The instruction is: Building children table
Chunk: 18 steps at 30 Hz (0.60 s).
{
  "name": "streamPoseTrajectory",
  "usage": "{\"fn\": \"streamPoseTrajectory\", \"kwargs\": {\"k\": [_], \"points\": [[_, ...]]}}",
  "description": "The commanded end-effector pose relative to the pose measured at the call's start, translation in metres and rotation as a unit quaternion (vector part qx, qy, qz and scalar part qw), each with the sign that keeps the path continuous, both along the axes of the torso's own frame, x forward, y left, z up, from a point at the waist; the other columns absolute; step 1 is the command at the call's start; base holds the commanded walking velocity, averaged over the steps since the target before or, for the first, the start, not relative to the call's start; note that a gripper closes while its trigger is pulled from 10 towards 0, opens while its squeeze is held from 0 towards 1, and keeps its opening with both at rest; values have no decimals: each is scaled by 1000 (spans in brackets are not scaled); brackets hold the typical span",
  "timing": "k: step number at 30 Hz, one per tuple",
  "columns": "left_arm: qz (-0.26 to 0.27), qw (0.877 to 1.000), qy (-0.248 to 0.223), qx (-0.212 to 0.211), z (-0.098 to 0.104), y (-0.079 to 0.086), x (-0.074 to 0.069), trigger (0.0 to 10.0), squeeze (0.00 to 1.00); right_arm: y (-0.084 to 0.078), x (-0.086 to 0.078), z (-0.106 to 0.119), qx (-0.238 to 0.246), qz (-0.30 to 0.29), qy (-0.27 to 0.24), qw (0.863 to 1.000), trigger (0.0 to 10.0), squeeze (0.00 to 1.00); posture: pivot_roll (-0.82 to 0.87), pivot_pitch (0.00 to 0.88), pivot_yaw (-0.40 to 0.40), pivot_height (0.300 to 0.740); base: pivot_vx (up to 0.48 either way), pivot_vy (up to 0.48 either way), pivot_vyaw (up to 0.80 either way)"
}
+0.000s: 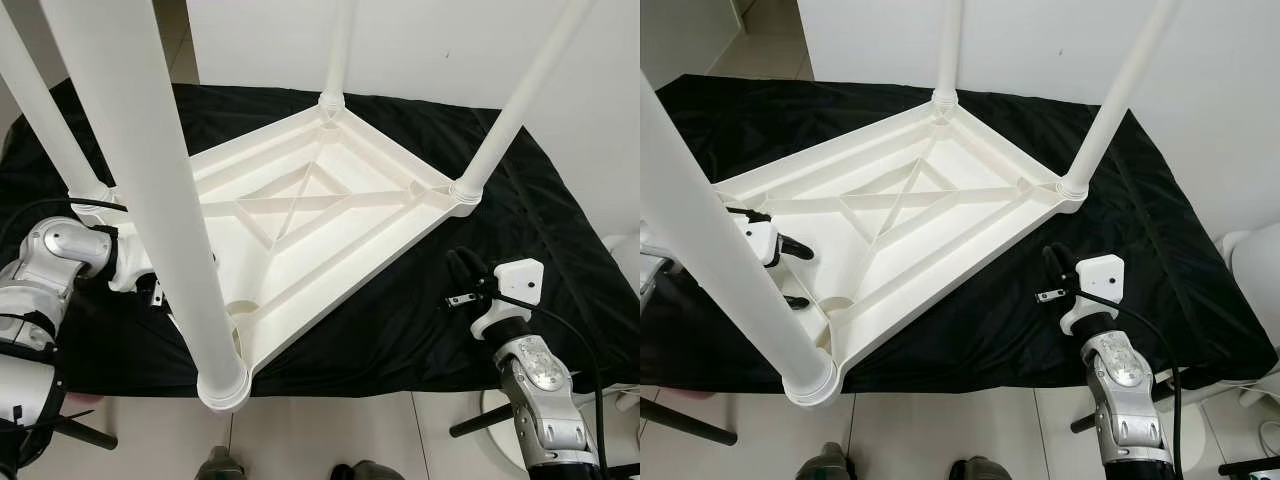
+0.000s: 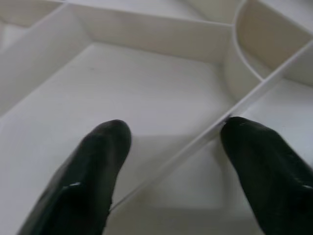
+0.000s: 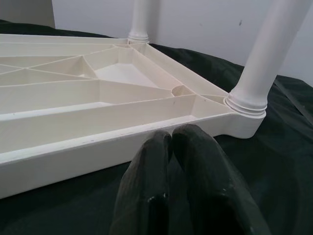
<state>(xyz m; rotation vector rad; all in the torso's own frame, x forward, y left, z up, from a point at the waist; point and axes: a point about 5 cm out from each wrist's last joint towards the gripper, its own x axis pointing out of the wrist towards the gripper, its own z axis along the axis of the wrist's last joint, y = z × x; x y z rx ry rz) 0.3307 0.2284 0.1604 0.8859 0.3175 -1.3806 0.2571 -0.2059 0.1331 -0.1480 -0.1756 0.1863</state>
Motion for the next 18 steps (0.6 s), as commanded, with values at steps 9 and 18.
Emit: {"fn": "streamPoseTrajectory", "kwargs": {"k": [9,18], "points": [[-70,996,39,27,6,-15,2,0,0,-11,2,5,-19,-6,-3,1000,10000,0,78,75,-19,740,0,0,0],[-83,995,43,20,7,-20,3,0,0,-13,3,6,-23,-11,-6,1000,10000,0,76,76,-7,740,0,0,0]]}}
